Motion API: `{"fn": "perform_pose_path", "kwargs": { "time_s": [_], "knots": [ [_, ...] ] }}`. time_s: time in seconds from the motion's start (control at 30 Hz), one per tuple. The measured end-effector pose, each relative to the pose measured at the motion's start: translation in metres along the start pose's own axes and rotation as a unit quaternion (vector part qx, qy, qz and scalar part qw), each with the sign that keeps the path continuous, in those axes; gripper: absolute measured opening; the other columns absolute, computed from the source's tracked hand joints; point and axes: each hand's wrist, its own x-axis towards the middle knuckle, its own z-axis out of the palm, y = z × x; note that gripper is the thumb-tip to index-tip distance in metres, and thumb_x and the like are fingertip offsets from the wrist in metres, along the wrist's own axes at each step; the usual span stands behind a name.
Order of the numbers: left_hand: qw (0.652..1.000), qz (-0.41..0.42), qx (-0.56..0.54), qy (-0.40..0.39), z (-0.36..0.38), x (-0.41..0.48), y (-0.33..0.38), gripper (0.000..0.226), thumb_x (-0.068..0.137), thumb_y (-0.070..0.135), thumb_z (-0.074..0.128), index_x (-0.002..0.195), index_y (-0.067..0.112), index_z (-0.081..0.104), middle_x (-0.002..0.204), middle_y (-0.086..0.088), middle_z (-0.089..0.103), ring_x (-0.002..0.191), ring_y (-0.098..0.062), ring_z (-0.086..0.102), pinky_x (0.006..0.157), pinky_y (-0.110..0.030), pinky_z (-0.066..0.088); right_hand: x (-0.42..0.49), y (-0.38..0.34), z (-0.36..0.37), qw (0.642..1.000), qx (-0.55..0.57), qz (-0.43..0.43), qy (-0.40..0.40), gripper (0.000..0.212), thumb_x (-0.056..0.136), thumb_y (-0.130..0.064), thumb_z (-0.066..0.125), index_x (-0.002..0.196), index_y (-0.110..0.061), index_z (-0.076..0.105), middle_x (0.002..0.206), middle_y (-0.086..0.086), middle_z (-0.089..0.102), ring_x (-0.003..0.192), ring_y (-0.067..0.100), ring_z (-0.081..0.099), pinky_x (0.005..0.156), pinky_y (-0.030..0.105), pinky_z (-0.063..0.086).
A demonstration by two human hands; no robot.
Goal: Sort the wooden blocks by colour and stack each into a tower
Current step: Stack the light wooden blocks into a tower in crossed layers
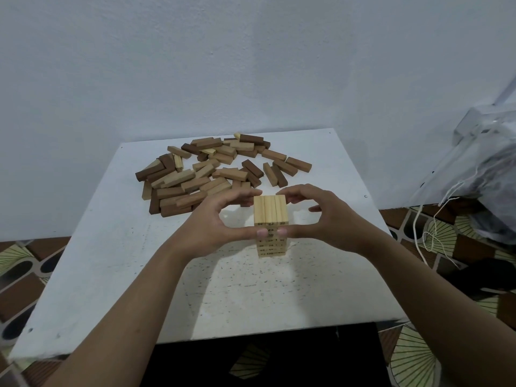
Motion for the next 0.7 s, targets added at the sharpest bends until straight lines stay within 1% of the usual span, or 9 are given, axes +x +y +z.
{"fn": "perform_pose_path", "kwargs": {
  "time_s": [0.1, 0.2, 0.33, 0.43, 0.57, 0.7],
  "knots": [
    [1.000, 0.012, 0.002, 0.010, -0.0001, 0.0013, 0.0030, 0.067, 0.067, 0.045, 0.088, 0.129, 0.037, 0.065, 0.126, 0.019, 0.067, 0.123, 0.004, 0.056, 0.095, -0.017, 0.040, 0.0019, -0.0013, -0.0033, 1.000, 0.001, -0.005, -0.001, 0.063, 0.070, -0.054, 0.078, 0.127, -0.041, 0.057, 0.128, -0.024, 0.056, 0.118, -0.008, 0.047, 0.088, 0.016, 0.039],
    [1.000, 0.023, 0.000, 0.015, 0.0009, 0.0018, 0.0053, 0.058, 0.067, 0.045, 0.086, 0.122, 0.038, 0.069, 0.121, 0.021, 0.069, 0.121, 0.002, 0.057, 0.093, -0.017, 0.040, 0.0033, -0.0015, -0.0060, 1.000, -0.003, -0.010, -0.006, 0.060, 0.071, -0.052, 0.080, 0.126, -0.040, 0.059, 0.129, -0.023, 0.057, 0.120, -0.005, 0.049, 0.089, 0.020, 0.040],
    [0.999, 0.030, -0.002, 0.015, 0.0020, 0.0019, 0.0050, 0.055, 0.068, 0.046, 0.085, 0.121, 0.039, 0.070, 0.120, 0.020, 0.070, 0.121, -0.001, 0.058, 0.093, -0.018, 0.041, 0.0038, 0.0002, -0.0069, 1.000, -0.010, -0.014, -0.009, 0.058, 0.074, -0.047, 0.082, 0.126, -0.039, 0.060, 0.129, -0.023, 0.057, 0.119, -0.004, 0.049, 0.088, 0.020, 0.040],
    [0.999, 0.025, 0.008, 0.022, 0.0014, 0.0017, 0.0055, 0.056, 0.066, 0.048, 0.085, 0.119, 0.042, 0.069, 0.118, 0.022, 0.069, 0.119, 0.002, 0.057, 0.088, -0.012, 0.040, 0.0041, 0.0011, -0.0045, 1.000, -0.008, -0.012, -0.004, 0.059, 0.071, -0.052, 0.080, 0.125, -0.040, 0.059, 0.128, -0.024, 0.057, 0.117, -0.007, 0.048, 0.087, 0.018, 0.040],
    [0.999, 0.039, 0.010, 0.029, 0.0021, 0.0018, 0.0044, 0.054, 0.067, 0.047, 0.086, 0.118, 0.041, 0.069, 0.116, 0.019, 0.070, 0.116, -0.003, 0.059, 0.085, -0.004, 0.041, 0.0028, 0.0003, -0.0028, 1.000, 0.003, -0.012, -0.001, 0.060, 0.069, -0.053, 0.079, 0.124, -0.039, 0.059, 0.126, -0.022, 0.058, 0.117, -0.005, 0.049, 0.088, 0.021, 0.041],
    [0.999, 0.044, 0.006, 0.032, 0.0033, 0.0019, 0.0040, 0.053, 0.067, 0.045, 0.086, 0.117, 0.041, 0.070, 0.114, 0.022, 0.069, 0.114, 0.000, 0.059, 0.085, -0.002, 0.040, 0.0025, -0.0004, -0.0018, 1.000, 0.005, -0.010, 0.000, 0.060, 0.068, -0.055, 0.079, 0.123, -0.039, 0.058, 0.125, -0.024, 0.058, 0.117, -0.006, 0.050, 0.089, 0.021, 0.041]
  ]
}}
